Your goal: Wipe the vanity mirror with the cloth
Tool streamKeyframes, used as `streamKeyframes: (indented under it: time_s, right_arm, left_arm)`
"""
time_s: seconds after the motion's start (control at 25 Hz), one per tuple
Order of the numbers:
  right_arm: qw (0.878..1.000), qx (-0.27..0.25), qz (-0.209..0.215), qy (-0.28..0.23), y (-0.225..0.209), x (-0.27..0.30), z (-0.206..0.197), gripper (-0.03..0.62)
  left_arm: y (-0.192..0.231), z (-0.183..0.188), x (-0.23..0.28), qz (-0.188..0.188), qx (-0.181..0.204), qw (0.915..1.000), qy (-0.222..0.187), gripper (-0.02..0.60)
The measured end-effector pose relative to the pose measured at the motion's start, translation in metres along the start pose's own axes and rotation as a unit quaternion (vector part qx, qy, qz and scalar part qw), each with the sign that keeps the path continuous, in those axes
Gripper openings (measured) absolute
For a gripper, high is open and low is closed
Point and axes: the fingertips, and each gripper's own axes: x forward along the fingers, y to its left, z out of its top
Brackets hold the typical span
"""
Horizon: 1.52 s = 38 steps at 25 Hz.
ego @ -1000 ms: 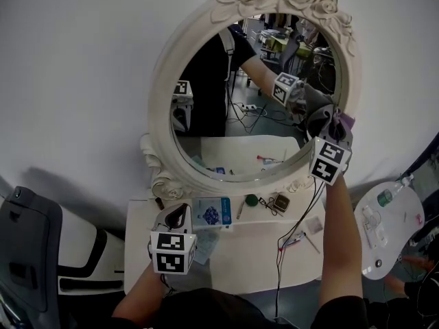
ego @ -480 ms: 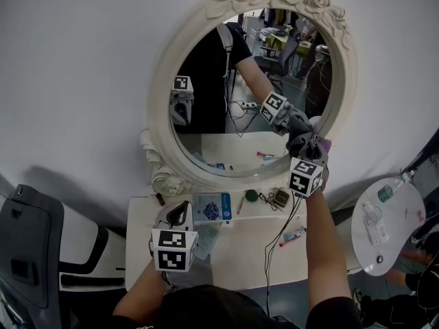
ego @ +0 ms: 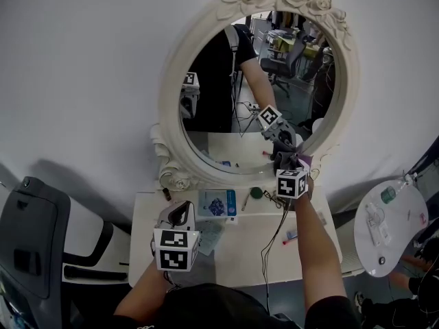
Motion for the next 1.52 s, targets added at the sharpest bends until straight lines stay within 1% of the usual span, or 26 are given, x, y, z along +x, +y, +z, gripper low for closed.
streamKeyframes:
  time_s: [0.08, 0.16, 0.24, 0.32, 0.44, 0.56, 0.68, 0.76, 0.8, 0.88, 0.96, 1.0, 1.12, 1.24, 1.36, 1.52]
  right_arm:
    - [1.000, 0.025, 0.008, -0.014, 0.003, -0.010, 0.001, 0.048]
    - [0.998, 0.045, 0.009, -0.053, 0.003, -0.027, 0.015, 0.048]
    - [0.993, 0.059, 0.013, -0.103, -0.002, -0.045, 0.042, 0.048]
    - [0.986, 0.060, 0.013, -0.158, -0.014, -0.067, 0.081, 0.048]
    - [0.967, 0.045, 0.002, -0.252, -0.041, -0.113, 0.151, 0.048]
    - [0.941, 0.021, -0.002, -0.339, -0.063, -0.165, 0.229, 0.048]
    - [0.917, 0.015, -0.001, -0.398, -0.086, -0.206, 0.302, 0.049]
    - [0.911, 0.018, 0.007, -0.413, -0.097, -0.219, 0.339, 0.049]
    - [0.911, 0.015, 0.014, -0.412, -0.098, -0.220, 0.353, 0.049]
    - [0.917, -0.009, 0.024, -0.399, -0.090, -0.213, 0.373, 0.049]
    - [0.920, -0.031, 0.025, -0.390, -0.083, -0.203, 0.385, 0.048]
    - [0.920, -0.029, 0.024, -0.391, -0.083, -0.200, 0.390, 0.049]
    - [0.916, 0.003, 0.027, -0.400, -0.092, -0.193, 0.398, 0.049]
    - [0.917, 0.015, 0.032, -0.398, -0.097, -0.177, 0.398, 0.049]
    - [0.904, 0.043, 0.054, -0.422, -0.099, -0.174, 0.397, 0.049]
    - [0.885, 0.070, 0.069, -0.455, -0.100, -0.174, 0.393, 0.049]
  left_arm:
    - [0.001, -0.003, -0.003, 0.003, -0.002, 1.0000, 0.002, -0.002]
    - [0.001, -0.004, -0.005, 0.003, -0.002, 1.0000, 0.002, 0.000]
    - [0.001, -0.002, -0.006, 0.003, 0.000, 1.0000, 0.000, 0.000]
    - [-0.001, 0.000, -0.007, 0.003, 0.003, 1.0000, -0.003, -0.002]
    - [-0.002, -0.001, -0.008, 0.002, 0.005, 1.0000, -0.005, -0.002]
    - [-0.003, -0.001, -0.009, 0.002, 0.006, 1.0000, -0.007, -0.001]
    - [-0.003, 0.001, -0.011, 0.002, 0.006, 0.9999, -0.009, 0.000]
    - [-0.001, 0.002, -0.012, 0.003, 0.007, 0.9999, -0.011, -0.001]
    - [0.000, 0.002, -0.012, 0.004, 0.007, 0.9999, -0.011, -0.002]
    - [0.003, 0.003, -0.014, 0.009, 0.003, 0.9999, -0.013, 0.000]
    - [0.007, 0.003, -0.016, 0.015, 0.001, 0.9998, -0.016, -0.002]
    - [0.009, 0.003, -0.017, 0.016, -0.001, 0.9997, -0.016, -0.002]
    - [0.015, 0.000, -0.018, 0.012, -0.009, 0.9998, -0.014, 0.000]
    - [0.022, -0.006, -0.019, 0.014, -0.019, 0.9997, -0.011, -0.002]
    - [0.030, -0.013, -0.015, 0.020, -0.027, 0.9994, -0.004, -0.002]
    - [0.033, -0.016, -0.005, 0.020, -0.032, 0.9993, 0.004, -0.002]
